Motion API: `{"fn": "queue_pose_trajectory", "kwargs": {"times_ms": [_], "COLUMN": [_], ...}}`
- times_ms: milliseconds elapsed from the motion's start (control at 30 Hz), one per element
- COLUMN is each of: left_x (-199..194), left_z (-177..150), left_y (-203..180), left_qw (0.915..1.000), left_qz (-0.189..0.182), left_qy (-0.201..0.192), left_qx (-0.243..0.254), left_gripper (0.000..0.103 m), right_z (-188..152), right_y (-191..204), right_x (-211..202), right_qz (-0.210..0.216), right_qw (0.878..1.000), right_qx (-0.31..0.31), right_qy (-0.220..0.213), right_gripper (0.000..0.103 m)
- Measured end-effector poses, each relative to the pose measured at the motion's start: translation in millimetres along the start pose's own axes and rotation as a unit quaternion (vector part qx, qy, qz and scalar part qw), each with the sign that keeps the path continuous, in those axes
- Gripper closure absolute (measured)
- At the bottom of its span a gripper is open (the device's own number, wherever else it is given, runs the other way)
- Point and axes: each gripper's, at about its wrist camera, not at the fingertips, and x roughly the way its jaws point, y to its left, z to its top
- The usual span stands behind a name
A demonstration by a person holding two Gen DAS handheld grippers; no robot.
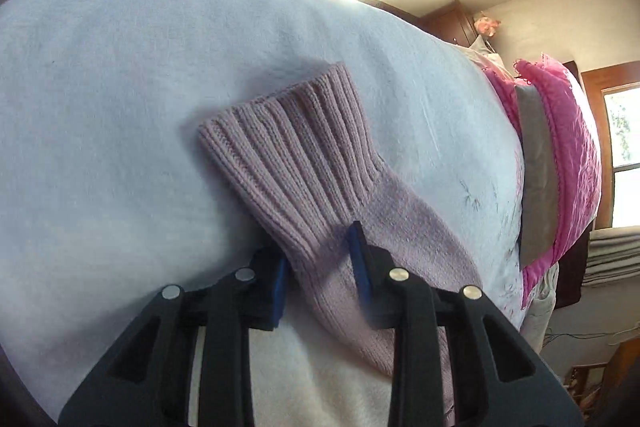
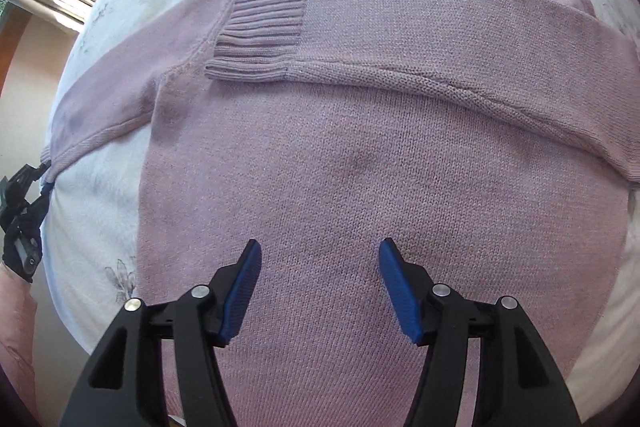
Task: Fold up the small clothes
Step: 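Grasp the other sleeve cuff with the left tool, then fold the held sleeve across the body and open the left tool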
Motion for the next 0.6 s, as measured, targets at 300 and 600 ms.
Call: {"fn": "queue_pose_trajectory", "kwargs": {"times_ms": [300,600], "left_x": [6,-19], "left_z": [21,8], "left_y": [-2,-42], "left_qw": [1.0000,0.9961], "left_qz": [0.001,0.009], "left_qy": [-0.009,-0.048], "left_qx": [0.000,0.073], "left_gripper": [0.086,0.096], "right_z": [-1,-19], "right_y": [12,-7], "right_x": [7,6], "right_qz": [-0.018,-0.020], "right_qw": [1.000,0.999], "right_qx": [0.007,0.028], "right_qy": [0.005,0.000], "right_gripper": [0.042,0.042]}}
